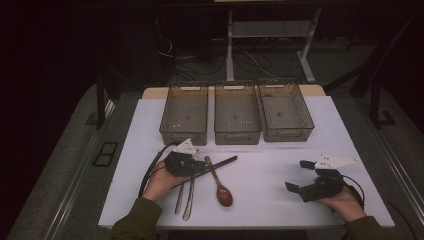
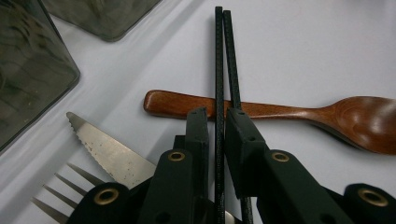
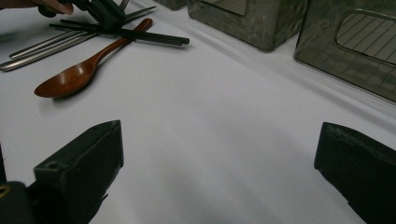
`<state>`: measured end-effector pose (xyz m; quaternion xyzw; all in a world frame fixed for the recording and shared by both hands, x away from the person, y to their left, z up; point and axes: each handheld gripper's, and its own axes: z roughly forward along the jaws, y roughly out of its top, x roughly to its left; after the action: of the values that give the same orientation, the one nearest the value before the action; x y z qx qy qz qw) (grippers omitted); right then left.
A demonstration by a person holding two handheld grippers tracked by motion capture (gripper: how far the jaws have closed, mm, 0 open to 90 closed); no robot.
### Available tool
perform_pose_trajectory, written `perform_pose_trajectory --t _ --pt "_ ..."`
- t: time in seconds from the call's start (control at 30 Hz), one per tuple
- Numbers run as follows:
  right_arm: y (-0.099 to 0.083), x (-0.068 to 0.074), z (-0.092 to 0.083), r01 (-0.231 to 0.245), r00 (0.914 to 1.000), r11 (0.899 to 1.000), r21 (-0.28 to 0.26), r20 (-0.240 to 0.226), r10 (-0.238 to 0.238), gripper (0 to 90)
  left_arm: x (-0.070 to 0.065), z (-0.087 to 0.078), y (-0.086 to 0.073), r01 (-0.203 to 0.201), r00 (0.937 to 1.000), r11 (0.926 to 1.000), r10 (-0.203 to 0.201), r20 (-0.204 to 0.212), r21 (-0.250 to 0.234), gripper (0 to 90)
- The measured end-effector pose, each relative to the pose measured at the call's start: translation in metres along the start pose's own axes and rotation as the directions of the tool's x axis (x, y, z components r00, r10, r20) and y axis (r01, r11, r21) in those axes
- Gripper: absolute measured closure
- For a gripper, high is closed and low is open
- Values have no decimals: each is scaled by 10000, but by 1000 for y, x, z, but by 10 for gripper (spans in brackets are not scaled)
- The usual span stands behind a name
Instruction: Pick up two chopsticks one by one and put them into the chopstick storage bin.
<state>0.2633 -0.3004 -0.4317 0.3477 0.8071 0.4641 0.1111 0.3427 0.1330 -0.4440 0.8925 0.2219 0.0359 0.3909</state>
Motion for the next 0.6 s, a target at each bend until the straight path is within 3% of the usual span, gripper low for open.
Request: perform_pose_trajectory --t 0.3,0.6 --pt "0 0 0 -5 10000 10000 -7 6 5 8 -2 5 0 -170 9998 9996 173 -139 221 821" --pt "0 0 0 36 10000 10000 -19 -2 -36 8 -3 4 1 -102 9995 9999 105 -296 106 846"
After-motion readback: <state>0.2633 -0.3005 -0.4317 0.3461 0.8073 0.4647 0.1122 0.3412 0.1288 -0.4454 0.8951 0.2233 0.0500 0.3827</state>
